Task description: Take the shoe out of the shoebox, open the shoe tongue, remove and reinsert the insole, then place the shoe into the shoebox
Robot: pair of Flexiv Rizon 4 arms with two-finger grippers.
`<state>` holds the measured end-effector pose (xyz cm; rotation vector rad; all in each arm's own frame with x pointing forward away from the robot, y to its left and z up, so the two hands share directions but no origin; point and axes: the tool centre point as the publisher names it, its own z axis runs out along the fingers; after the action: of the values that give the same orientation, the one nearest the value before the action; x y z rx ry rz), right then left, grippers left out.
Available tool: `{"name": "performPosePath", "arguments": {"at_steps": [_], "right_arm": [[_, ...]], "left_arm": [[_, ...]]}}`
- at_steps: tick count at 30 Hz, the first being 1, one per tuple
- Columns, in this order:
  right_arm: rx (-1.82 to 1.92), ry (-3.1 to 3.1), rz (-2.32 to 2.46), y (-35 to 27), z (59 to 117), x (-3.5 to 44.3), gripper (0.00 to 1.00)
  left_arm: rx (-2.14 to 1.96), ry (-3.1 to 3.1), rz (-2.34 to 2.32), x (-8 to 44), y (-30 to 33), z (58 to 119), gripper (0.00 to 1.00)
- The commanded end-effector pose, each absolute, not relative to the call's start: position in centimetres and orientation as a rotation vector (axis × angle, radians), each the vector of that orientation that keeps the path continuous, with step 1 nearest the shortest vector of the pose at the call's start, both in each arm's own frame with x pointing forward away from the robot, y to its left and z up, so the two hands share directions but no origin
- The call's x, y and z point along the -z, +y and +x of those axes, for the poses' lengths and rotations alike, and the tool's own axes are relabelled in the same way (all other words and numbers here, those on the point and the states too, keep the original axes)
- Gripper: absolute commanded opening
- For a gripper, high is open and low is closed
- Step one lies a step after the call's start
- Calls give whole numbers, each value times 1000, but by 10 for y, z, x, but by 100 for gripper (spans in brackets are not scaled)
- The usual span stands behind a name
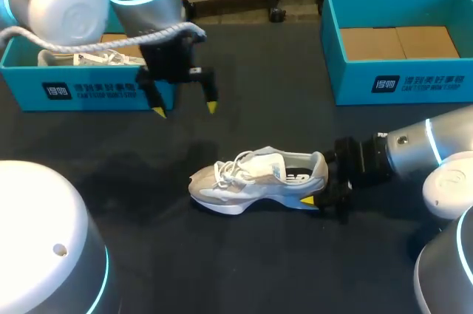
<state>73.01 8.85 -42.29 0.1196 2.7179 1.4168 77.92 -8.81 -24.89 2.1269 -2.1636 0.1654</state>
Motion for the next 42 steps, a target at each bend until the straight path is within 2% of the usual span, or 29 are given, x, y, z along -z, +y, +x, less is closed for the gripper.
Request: {"name": "performPosePath", "arguments": {"at_steps": [1,19,42], "right_arm": [[-1410,2720,121,89,730,422,0],[-1410,2720,121,89,730,422,0],[-1410,2720,121,89,730,422,0]], "left_arm": [[-152,-2169,2122,258,-113,774,100],[-140,-2294,1976,288,-186,722,100],[-165,-2426,1862,329,-238,712,100]]}}
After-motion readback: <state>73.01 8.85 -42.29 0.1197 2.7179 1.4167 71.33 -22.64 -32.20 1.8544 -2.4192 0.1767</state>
